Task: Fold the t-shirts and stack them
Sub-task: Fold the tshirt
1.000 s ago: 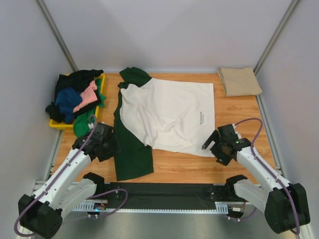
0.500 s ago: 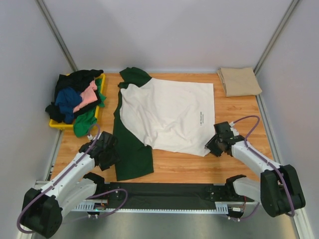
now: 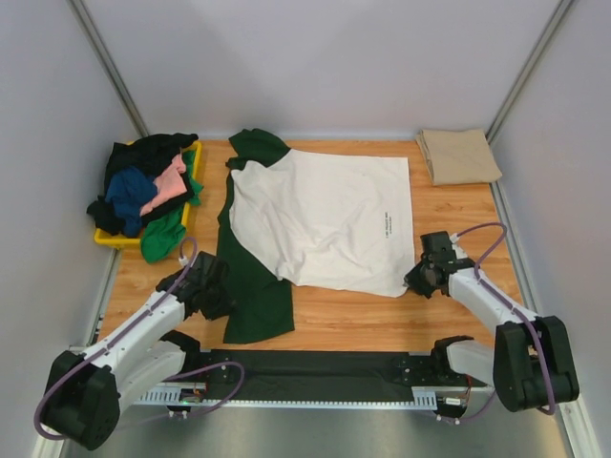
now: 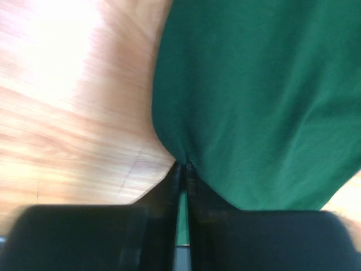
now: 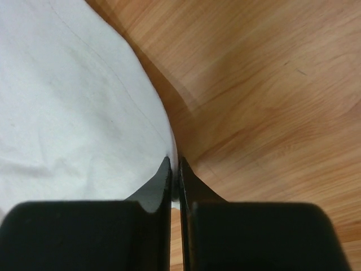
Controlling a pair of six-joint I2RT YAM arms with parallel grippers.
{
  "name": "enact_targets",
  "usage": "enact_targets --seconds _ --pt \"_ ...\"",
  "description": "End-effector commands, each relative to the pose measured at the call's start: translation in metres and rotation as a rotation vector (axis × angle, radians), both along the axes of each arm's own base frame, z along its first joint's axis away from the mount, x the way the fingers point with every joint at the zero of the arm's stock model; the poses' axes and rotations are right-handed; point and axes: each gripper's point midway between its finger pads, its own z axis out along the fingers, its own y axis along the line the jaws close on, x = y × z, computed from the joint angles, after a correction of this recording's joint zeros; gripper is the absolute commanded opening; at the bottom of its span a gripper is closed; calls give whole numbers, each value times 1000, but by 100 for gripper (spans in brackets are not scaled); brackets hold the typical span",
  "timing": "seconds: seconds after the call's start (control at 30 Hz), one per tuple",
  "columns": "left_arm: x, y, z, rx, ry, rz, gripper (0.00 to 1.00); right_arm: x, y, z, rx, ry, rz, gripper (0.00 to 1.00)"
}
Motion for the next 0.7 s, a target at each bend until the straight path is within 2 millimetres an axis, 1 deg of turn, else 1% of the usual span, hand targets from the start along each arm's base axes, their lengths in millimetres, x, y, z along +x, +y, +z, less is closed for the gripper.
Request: enact_targets --seconds 0.0,0.03,0.07,0.1,0.13,0.17,0.2,0.23,0.27,0.3,0.33,0.37,0.4,0.47,0.5,0.57,0.6,0.67 --pt "14 -16 2 -57 -50 -62 3 9 -10 20 -26 -44 -2 0" --pt "17 -18 3 -59 -49 -68 0 10 -11 23 -31 -53 -1 0" --pt "20 -18 6 -52 -55 -74 0 9 -14 26 -35 -56 -4 0" --pt "17 -14 9 -30 -41 -77 0 9 -18 29 -38 -57 -13 0" --pt "28 -11 27 -7 -85 -66 0 11 -20 34 -44 -69 -10 0" --pt "29 -9 36 6 -100 -65 0 10 -23 37 -48 -70 -12 0" --pt "23 -3 48 22 -109 -68 0 10 -27 40 -51 -74 -25 0" --pt "31 -1 69 26 -165 -58 0 10 -30 44 -59 -81 -20 0" --pt "22 5 77 41 -155 -55 0 9 -34 49 -63 -85 -29 0" --pt "25 7 99 27 -229 -46 0 8 -35 51 -64 -93 -33 0" --pt "23 8 107 22 -244 -41 0 8 -36 55 -65 -102 -32 0" --pt "16 12 110 26 -238 -36 0 5 -38 59 -70 -109 -43 0" --pt "15 12 123 8 -276 -29 0 5 -39 62 -69 -115 -49 0" --pt "10 13 129 -4 -281 -23 0 2 -40 70 -69 -132 -52 0" --pt "4 13 134 -17 -276 -24 0 1 -40 72 -68 -137 -55 0" --pt "-4 14 137 -26 -259 -19 0 -4 -44 80 -79 -140 -67 0" --pt "-6 14 147 -42 -287 -18 0 -6 -45 83 -85 -144 -71 0" --pt "-13 18 154 -43 -294 -13 0 -12 -49 91 -98 -158 -87 0"
